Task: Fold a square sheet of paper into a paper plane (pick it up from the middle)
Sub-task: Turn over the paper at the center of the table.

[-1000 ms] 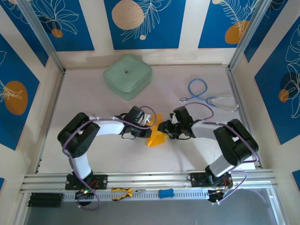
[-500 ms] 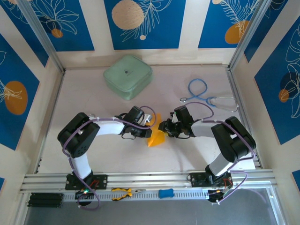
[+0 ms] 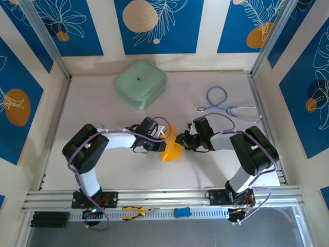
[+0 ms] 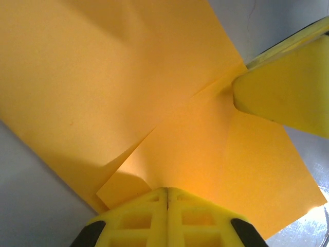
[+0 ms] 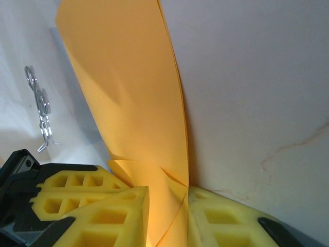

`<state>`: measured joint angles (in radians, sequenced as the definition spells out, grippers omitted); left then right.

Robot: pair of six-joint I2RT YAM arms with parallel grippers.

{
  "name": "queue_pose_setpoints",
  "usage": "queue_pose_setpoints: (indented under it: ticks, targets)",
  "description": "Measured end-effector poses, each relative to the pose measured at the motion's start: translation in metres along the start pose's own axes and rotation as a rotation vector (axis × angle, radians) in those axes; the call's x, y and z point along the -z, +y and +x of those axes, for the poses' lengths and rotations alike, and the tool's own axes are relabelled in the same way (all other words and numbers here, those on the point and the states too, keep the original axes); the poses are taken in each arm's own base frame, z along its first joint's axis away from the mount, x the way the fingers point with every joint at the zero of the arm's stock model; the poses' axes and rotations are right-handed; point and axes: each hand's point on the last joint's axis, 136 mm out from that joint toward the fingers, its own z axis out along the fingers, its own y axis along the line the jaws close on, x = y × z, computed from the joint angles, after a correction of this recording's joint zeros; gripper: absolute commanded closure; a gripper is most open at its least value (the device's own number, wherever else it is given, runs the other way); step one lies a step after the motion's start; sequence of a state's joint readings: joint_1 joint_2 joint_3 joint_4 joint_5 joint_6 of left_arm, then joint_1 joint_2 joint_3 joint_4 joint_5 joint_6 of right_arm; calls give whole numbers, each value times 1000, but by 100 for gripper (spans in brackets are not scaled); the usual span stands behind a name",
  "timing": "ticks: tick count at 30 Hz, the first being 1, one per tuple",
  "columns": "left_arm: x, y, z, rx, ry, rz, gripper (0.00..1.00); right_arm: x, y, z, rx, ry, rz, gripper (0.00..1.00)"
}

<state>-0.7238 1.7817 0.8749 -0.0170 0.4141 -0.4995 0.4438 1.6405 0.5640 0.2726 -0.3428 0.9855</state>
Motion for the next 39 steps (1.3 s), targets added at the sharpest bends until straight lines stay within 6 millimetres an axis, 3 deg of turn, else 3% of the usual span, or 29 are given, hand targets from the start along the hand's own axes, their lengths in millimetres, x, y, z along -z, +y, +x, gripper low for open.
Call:
queue_pose_setpoints:
  ticks: [13, 22, 29, 34, 39]
  targets:
    - [2, -1, 0, 8, 1, -1, 92, -1, 1, -3, 20, -11, -27, 88]
    - [23, -12, -11, -1, -56, -2, 73, 7, 5, -4, 63, -31, -32, 92]
    - [65, -32, -34, -49, -199, -13, 63, 45, 36, -1, 237, -123, 34, 92]
    - [98, -34, -43, -79, -304, -68, 54, 89, 70, -1, 396, -227, 177, 93]
    - [137, -24, -40, -96, -424, -155, 43, 126, 72, -2, 476, -296, 418, 94]
